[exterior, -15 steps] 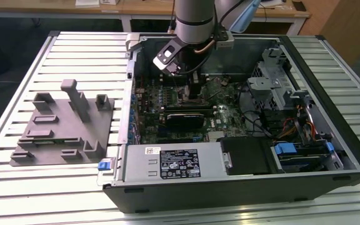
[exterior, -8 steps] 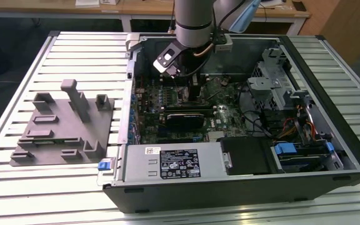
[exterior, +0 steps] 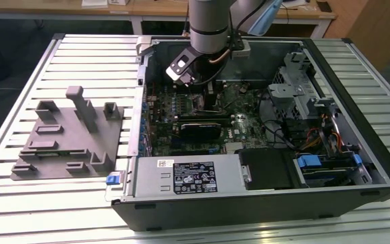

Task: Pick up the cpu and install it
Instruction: 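Place the cpu into insertion slot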

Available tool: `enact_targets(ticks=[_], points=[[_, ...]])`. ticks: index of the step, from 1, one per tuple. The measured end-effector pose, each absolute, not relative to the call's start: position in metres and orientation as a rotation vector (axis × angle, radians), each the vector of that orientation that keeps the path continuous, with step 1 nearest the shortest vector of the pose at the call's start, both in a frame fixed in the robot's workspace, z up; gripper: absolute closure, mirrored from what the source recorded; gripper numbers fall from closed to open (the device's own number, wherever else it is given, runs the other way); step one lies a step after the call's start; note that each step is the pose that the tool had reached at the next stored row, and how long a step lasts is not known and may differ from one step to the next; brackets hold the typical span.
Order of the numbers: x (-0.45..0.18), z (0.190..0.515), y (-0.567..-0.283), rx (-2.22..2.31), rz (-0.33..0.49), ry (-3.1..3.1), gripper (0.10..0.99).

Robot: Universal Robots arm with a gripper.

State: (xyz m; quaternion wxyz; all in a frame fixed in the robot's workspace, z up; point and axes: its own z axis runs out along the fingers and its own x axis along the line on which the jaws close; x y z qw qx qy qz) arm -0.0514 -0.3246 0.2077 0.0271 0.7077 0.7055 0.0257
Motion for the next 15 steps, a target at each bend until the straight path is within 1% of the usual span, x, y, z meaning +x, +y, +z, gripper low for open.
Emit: enact_targets(ticks=[15], points=[[-0.054,0.197,-0.318,2.19,0.079,2.175,0.545]])
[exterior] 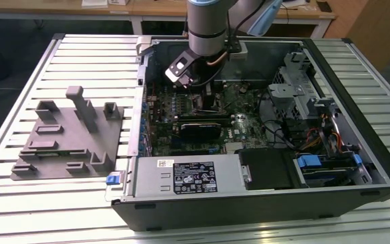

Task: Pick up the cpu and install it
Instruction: 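Place the cpu into insertion slot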

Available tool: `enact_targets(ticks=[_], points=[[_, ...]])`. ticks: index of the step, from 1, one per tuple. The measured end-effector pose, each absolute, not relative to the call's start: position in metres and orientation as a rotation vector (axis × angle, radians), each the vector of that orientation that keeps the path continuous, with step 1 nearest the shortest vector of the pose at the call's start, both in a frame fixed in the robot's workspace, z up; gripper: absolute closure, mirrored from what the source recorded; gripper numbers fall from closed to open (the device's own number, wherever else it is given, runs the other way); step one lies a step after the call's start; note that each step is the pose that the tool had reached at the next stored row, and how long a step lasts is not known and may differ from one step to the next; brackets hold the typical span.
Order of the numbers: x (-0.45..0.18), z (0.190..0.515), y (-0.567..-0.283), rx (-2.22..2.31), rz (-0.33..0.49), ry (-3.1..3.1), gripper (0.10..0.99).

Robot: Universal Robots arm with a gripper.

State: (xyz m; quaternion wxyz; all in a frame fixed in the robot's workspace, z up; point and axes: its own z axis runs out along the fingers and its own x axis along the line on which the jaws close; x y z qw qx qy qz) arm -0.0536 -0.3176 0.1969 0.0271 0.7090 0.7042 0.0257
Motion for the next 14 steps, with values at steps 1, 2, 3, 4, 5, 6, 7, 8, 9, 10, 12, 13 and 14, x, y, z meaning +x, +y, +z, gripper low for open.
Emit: enact_targets(ticks=[1,2,3,4,5,6,7,8,9,10,12,13,14], points=[[-0.0536,0.1963,-0.3173,2.19,0.08,2.175,0.545],[-0.0536,0.1958,-0.317,2.19,0.079,2.175,0.545],[-0.0536,0.1954,-0.3168,2.19,0.079,2.175,0.545],[-0.0536,0.1951,-0.3167,2.19,0.079,2.175,0.545],[-0.0536,0.1948,-0.3166,2.19,0.079,2.175,0.545],[-0.0536,0.1946,-0.3165,2.19,0.079,2.175,0.545],[-0.0536,0.1944,-0.3165,2.19,0.079,2.175,0.545],[-0.0535,0.1941,-0.3164,2.19,0.08,2.175,0.545],[-0.0534,0.1938,-0.3164,2.19,0.079,2.175,0.545],[-0.0532,0.1936,-0.3164,2.19,0.079,2.175,0.545],[-0.0531,0.1934,-0.3164,2.19,0.079,2.175,0.545],[-0.0531,0.1934,-0.3164,2.19,0.079,2.175,0.545],[-0.0531,0.1933,-0.3164,2.19,0.079,2.175,0.545]])
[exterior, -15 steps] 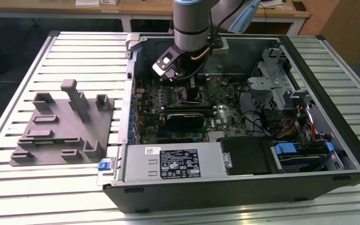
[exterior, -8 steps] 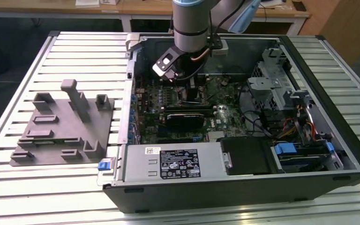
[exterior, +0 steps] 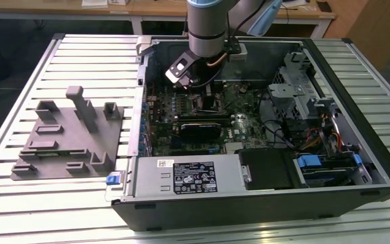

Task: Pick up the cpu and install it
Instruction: 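Place the cpu into insertion slot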

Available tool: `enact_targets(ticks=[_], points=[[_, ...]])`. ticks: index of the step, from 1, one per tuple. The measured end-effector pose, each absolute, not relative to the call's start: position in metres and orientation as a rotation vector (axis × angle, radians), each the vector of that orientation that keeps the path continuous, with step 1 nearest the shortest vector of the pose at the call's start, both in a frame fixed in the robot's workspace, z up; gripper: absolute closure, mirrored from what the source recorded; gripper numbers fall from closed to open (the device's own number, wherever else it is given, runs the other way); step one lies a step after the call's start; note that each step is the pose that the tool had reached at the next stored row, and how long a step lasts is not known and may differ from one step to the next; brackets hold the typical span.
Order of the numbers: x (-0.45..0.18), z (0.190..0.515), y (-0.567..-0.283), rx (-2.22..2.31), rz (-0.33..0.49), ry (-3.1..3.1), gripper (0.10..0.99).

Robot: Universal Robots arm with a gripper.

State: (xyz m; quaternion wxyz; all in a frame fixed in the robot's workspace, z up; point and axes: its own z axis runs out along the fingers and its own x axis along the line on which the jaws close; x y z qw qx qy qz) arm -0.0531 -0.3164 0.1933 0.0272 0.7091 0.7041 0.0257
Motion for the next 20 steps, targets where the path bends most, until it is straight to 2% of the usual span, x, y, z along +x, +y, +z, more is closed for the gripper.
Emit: enact_targets(ticks=[20], points=[[-0.0519,0.1918,-0.3164,2.19,0.079,2.175,0.545]])
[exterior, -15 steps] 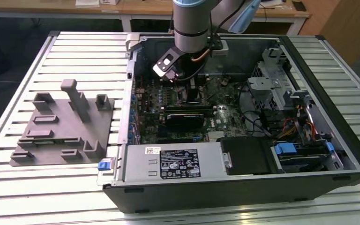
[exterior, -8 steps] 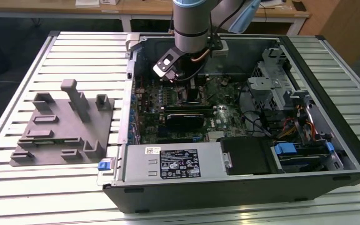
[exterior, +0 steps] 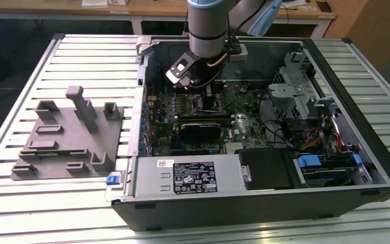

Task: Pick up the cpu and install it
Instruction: 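Place the cpu into insertion slot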

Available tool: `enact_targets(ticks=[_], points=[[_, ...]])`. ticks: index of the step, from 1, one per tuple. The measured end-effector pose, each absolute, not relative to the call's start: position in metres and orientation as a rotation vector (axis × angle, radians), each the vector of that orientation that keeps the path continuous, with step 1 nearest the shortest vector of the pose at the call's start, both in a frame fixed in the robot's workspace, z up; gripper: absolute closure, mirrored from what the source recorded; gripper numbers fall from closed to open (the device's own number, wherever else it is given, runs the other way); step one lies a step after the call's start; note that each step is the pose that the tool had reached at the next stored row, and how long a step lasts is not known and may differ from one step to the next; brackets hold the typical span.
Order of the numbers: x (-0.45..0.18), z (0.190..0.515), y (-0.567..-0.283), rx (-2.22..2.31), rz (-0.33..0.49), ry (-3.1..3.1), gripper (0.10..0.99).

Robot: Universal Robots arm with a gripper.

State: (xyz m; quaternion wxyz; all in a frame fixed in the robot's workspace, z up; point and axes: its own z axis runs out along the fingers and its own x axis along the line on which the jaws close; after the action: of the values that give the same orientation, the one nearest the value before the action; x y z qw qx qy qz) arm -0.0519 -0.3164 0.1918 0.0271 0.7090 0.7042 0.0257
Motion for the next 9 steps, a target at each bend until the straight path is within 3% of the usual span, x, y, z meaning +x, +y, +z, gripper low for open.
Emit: enact_targets(ticks=[9], points=[[-0.0515,0.1911,-0.3164,2.19,0.079,2.175,0.545]])
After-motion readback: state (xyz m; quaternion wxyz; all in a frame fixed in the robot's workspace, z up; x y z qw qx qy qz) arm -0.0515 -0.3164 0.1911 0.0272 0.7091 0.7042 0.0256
